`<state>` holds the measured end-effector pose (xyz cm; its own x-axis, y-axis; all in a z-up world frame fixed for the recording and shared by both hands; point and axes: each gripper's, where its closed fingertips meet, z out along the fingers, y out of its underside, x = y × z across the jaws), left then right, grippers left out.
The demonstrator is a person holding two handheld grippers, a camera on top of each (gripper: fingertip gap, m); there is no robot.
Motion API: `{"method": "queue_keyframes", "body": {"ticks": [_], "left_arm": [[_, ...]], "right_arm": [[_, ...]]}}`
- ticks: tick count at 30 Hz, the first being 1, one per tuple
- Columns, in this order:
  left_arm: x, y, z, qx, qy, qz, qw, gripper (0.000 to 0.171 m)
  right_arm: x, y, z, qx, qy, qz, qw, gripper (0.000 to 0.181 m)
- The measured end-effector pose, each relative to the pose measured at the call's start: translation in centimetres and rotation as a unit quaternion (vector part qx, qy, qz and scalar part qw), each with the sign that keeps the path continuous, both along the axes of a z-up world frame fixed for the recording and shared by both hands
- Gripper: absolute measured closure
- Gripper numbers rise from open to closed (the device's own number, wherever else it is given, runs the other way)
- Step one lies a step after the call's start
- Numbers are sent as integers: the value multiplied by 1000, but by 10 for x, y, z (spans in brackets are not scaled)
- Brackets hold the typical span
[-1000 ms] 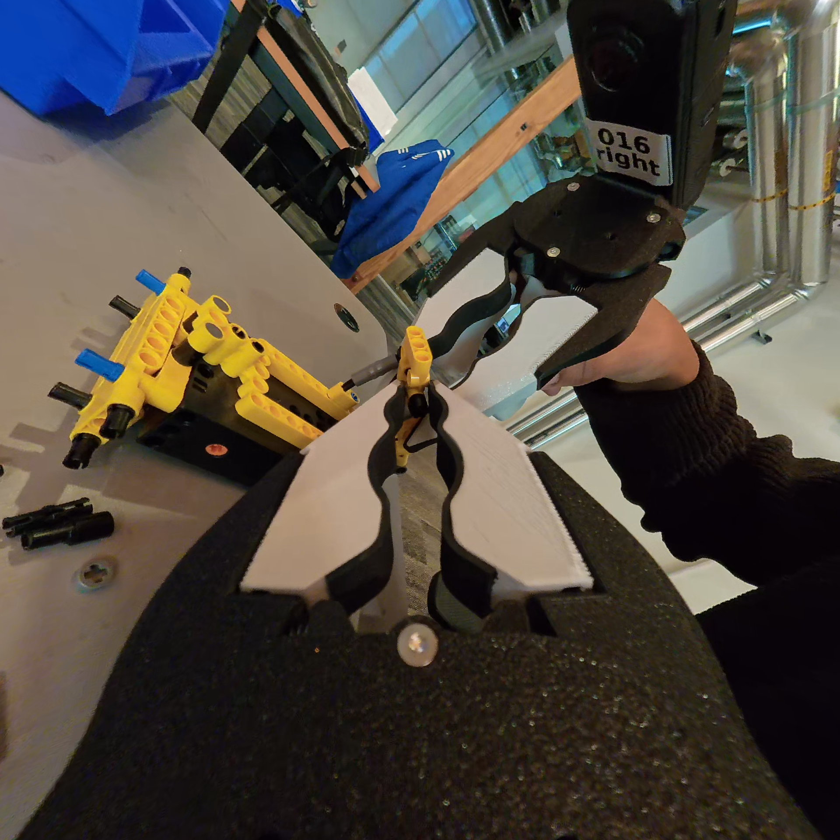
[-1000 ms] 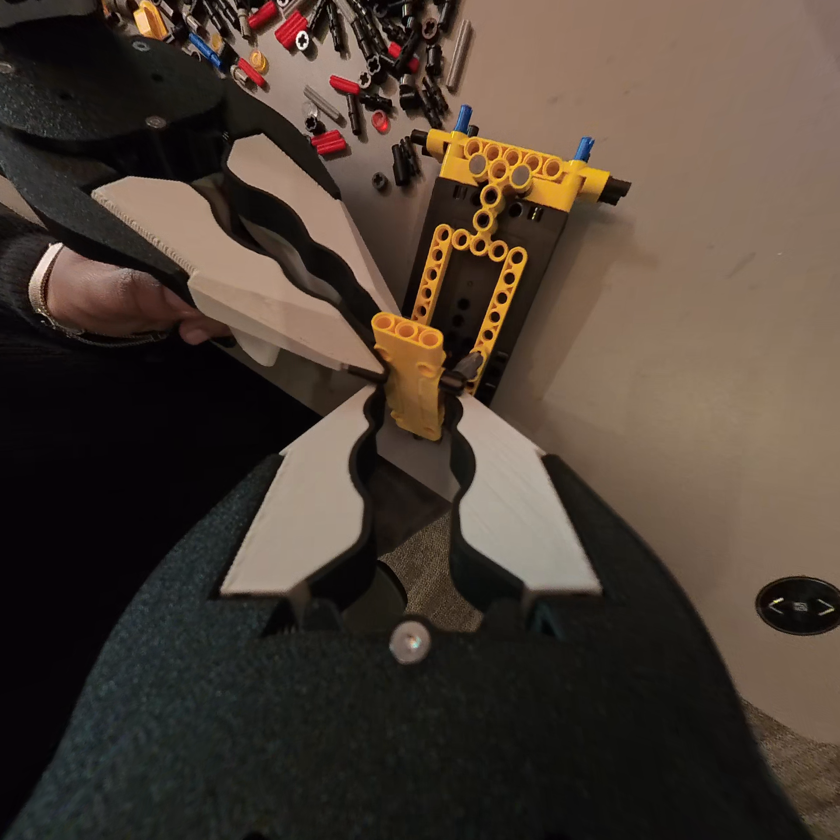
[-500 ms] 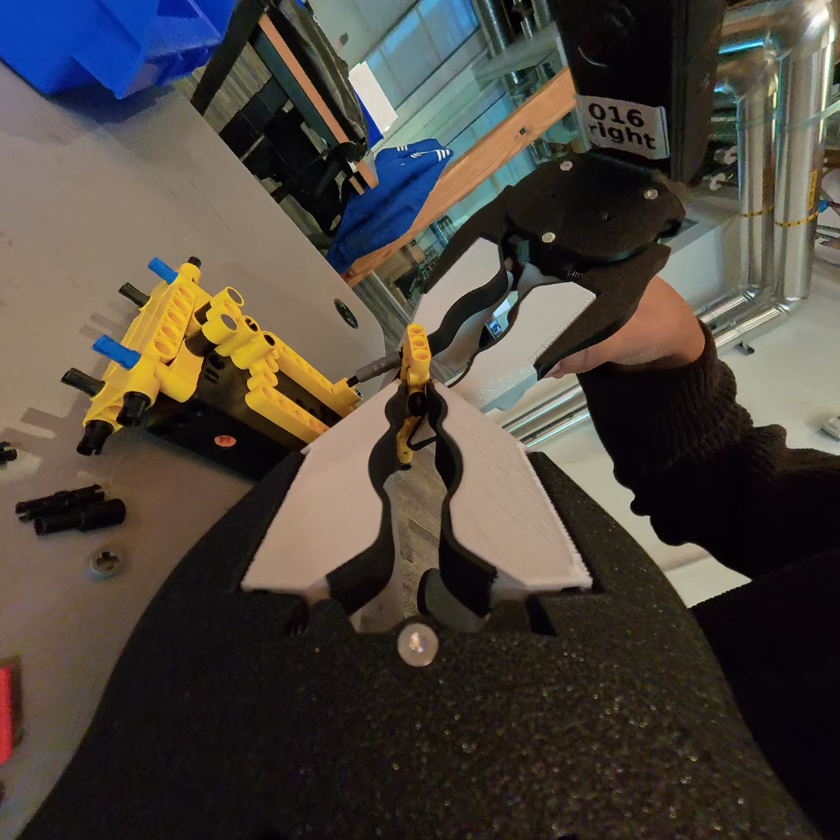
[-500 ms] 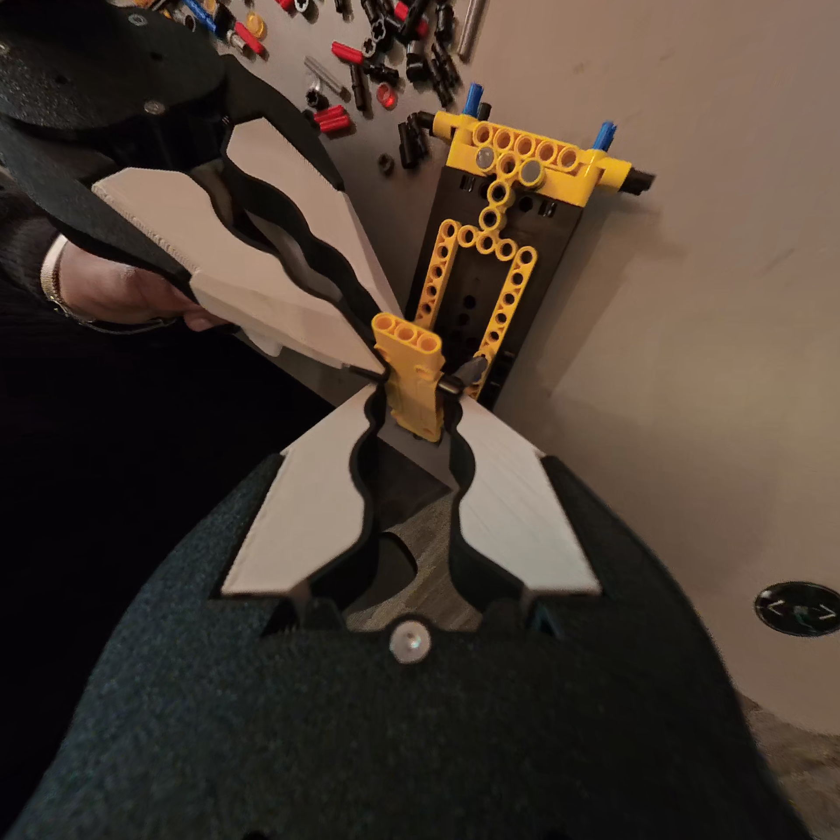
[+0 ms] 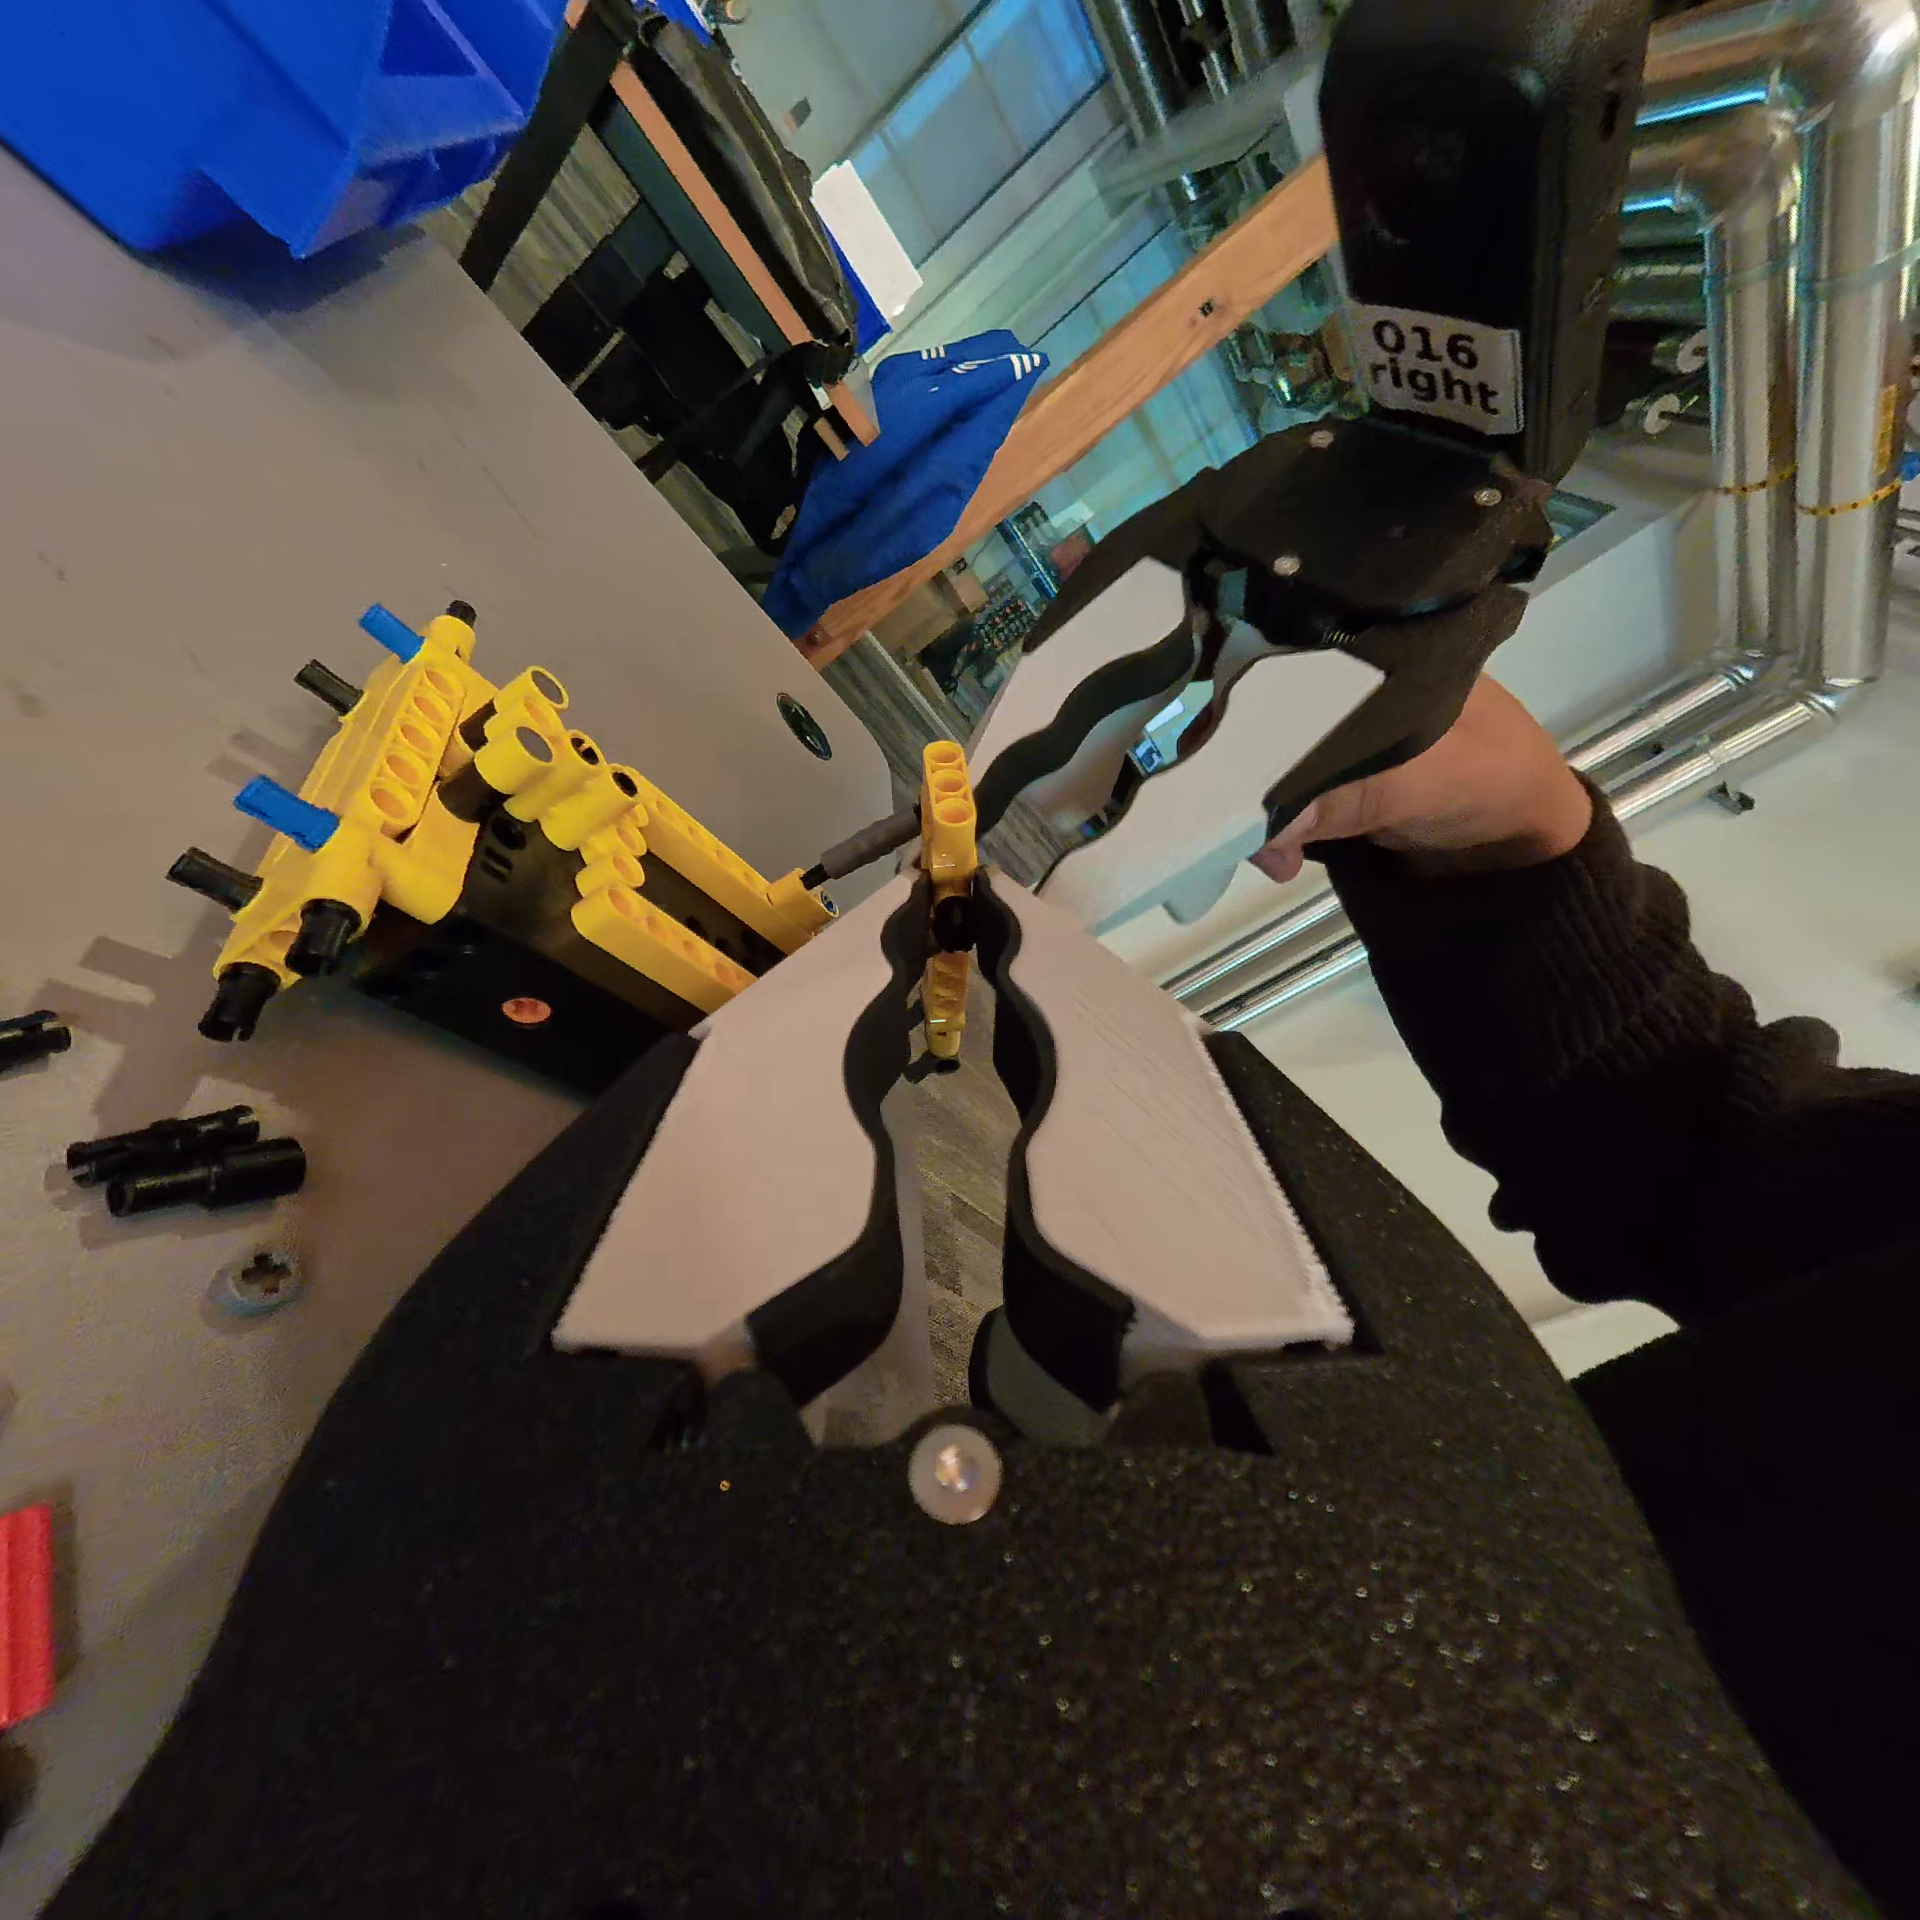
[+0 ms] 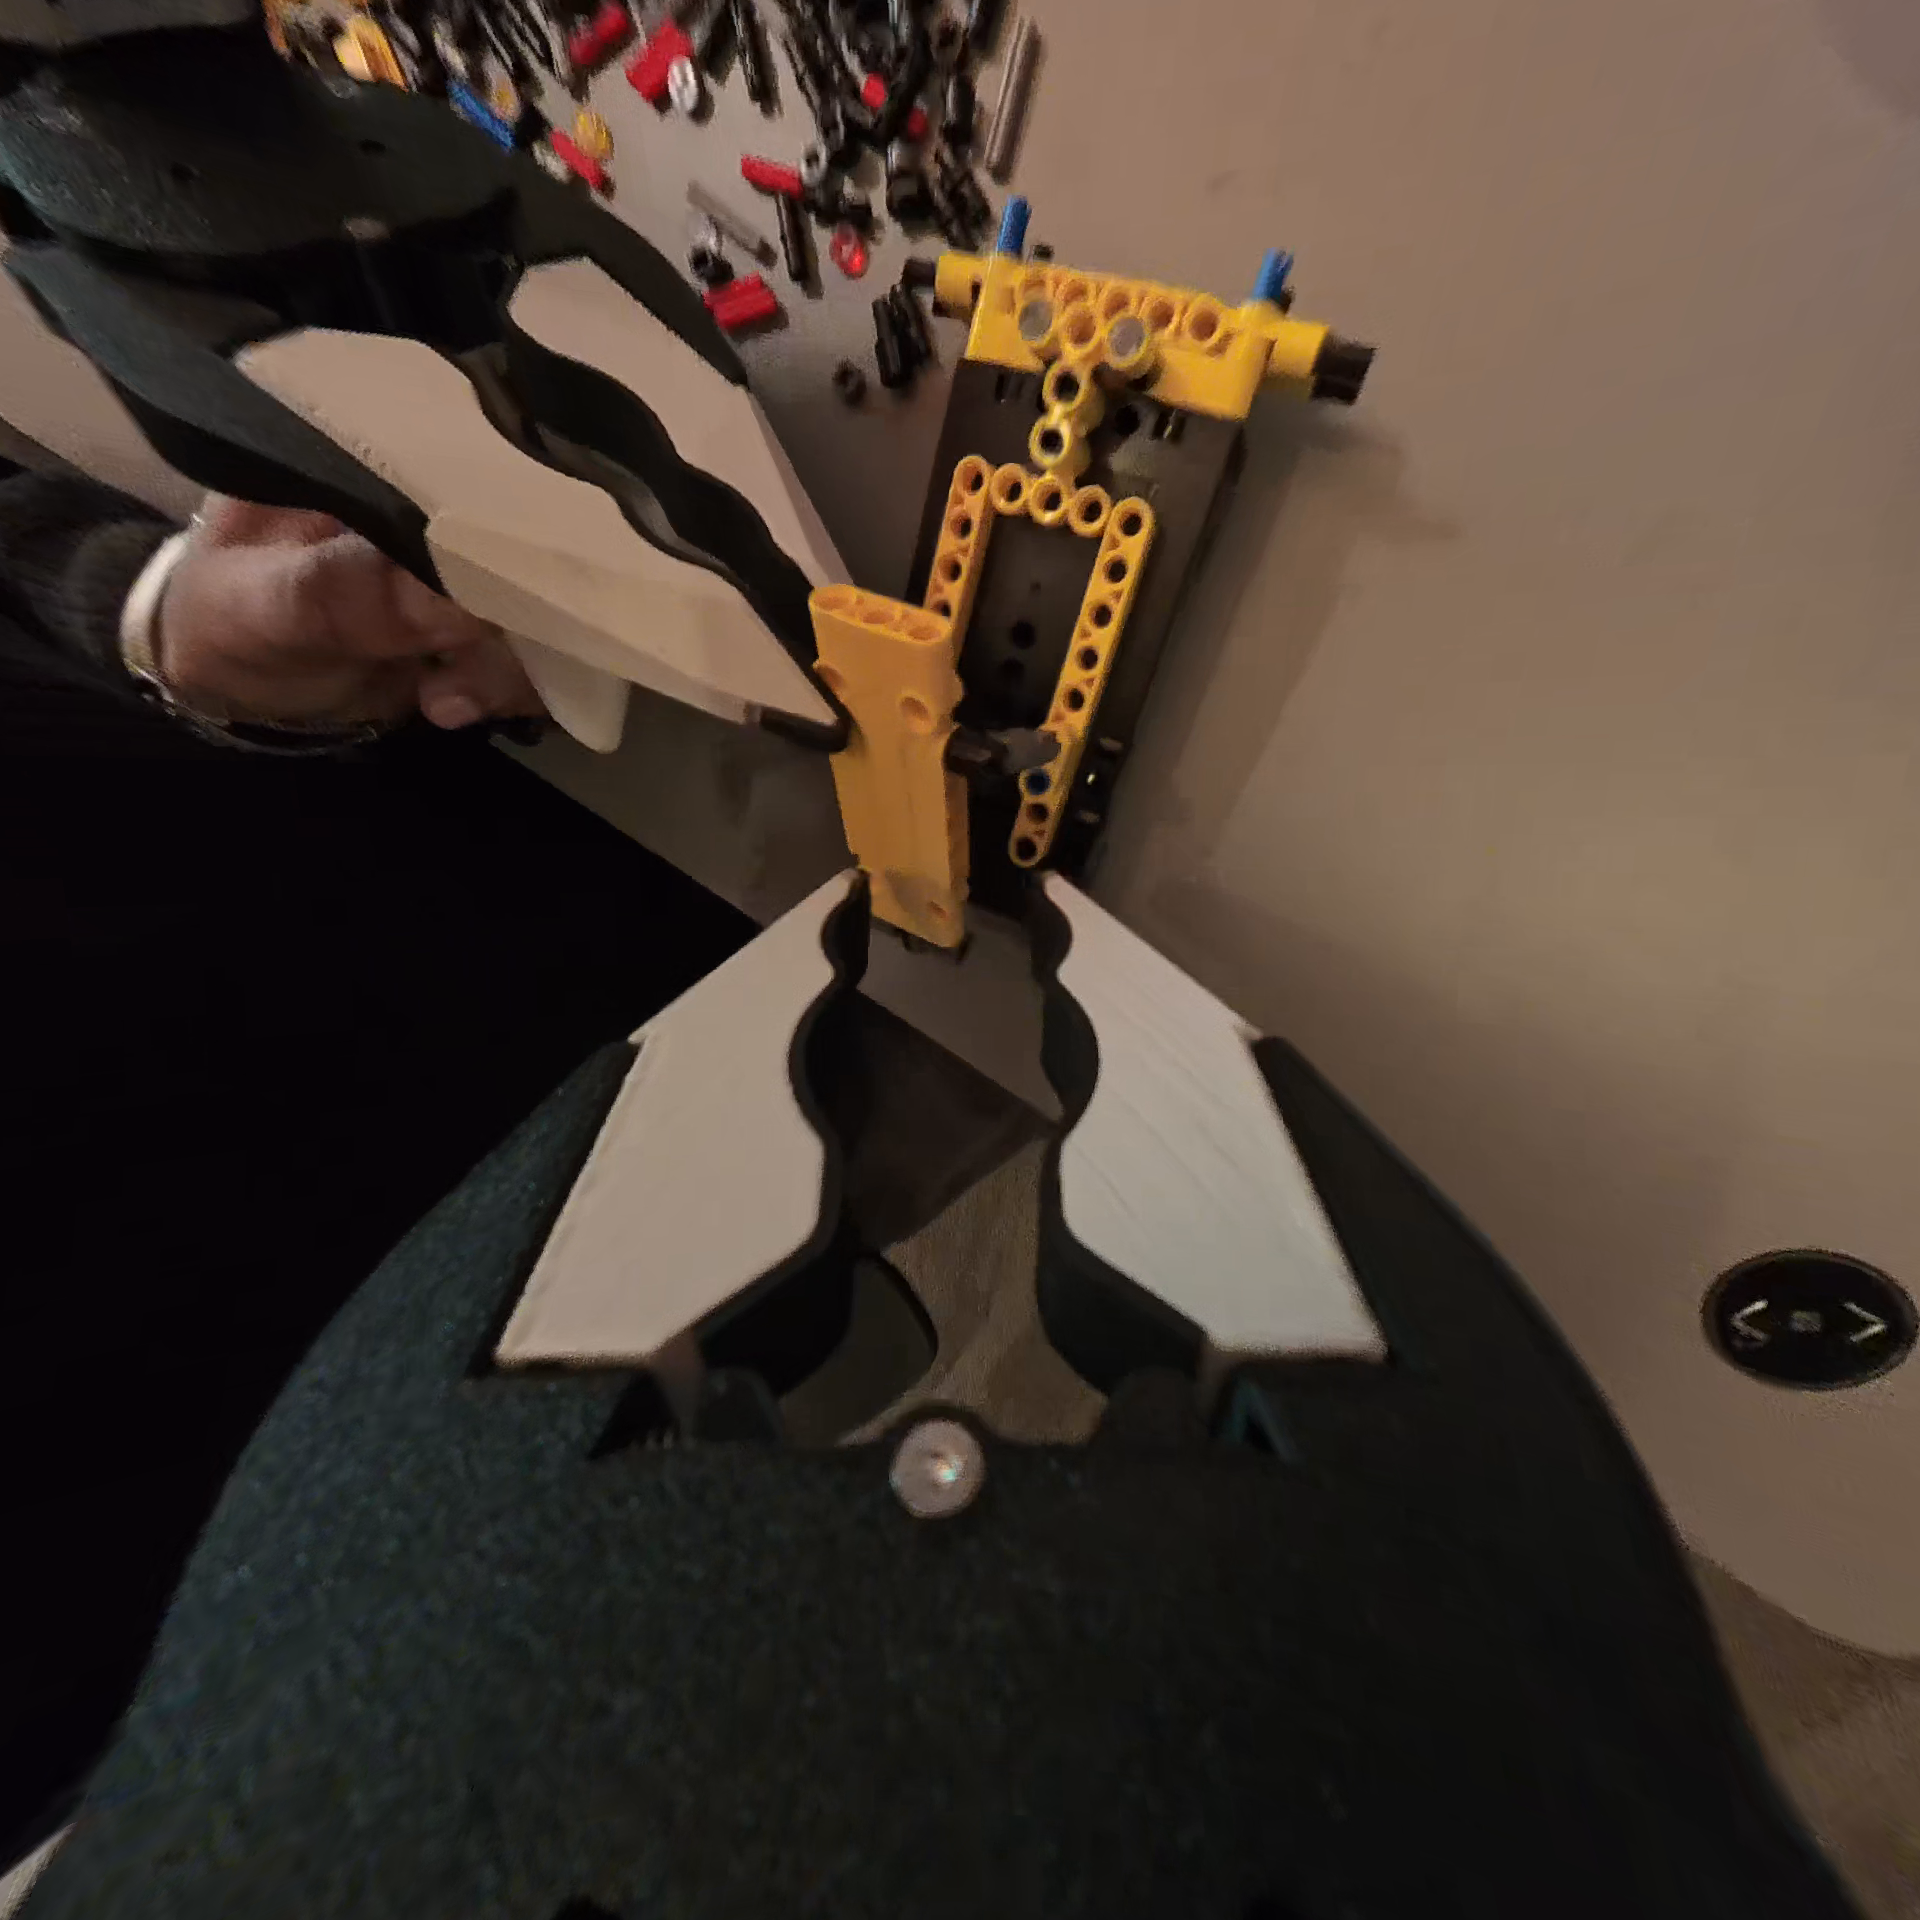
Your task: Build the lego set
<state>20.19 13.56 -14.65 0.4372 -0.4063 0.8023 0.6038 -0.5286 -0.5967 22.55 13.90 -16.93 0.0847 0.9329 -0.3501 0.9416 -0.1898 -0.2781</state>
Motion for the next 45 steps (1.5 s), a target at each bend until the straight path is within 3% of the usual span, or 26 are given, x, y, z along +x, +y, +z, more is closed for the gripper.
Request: {"method": "queue_keyframes", "body": {"ticks": [5, 8, 14, 22, 24, 27, 32, 37, 45], "left_arm": [[0, 0, 0, 0, -2, 0, 1000, 164], [2, -1, 0, -2, -8, -6, 1000, 164], [3, 0, 0, 4, 5, 2, 1000, 164], [4, -1, 0, 5, 8, 4, 1000, 164], [4, -1, 0, 6, 9, 5, 1000, 164], [4, -1, 0, 6, 11, 6, 1000, 164], [4, -1, 0, 5, 6, 4, 1000, 165], [4, -1, 0, 6, 8, 5, 1000, 164], [6, -1, 0, 6, 9, -1, 1000, 164]], "right_arm": [[-25, 25, 31, 91, 170, 20, 981, 151], [-23, 27, 20, 90, 150, 35, 984, 151], [-29, 14, 35, 38, 189, 35, 981, 154], [-16, 2, 20, 124, 193, 14, 973, 134], [-14, 1, 26, 136, 212, 23, 968, 141], [-14, 12, 37, 145, 230, 41, 961, 166], [-14, 18, 31, 163, 220, 179, 945, 168], [-18, 15, 18, 236, 185, 336, 893, 165], [-16, 17, 10, 284, 122, 479, 822, 170]]}}
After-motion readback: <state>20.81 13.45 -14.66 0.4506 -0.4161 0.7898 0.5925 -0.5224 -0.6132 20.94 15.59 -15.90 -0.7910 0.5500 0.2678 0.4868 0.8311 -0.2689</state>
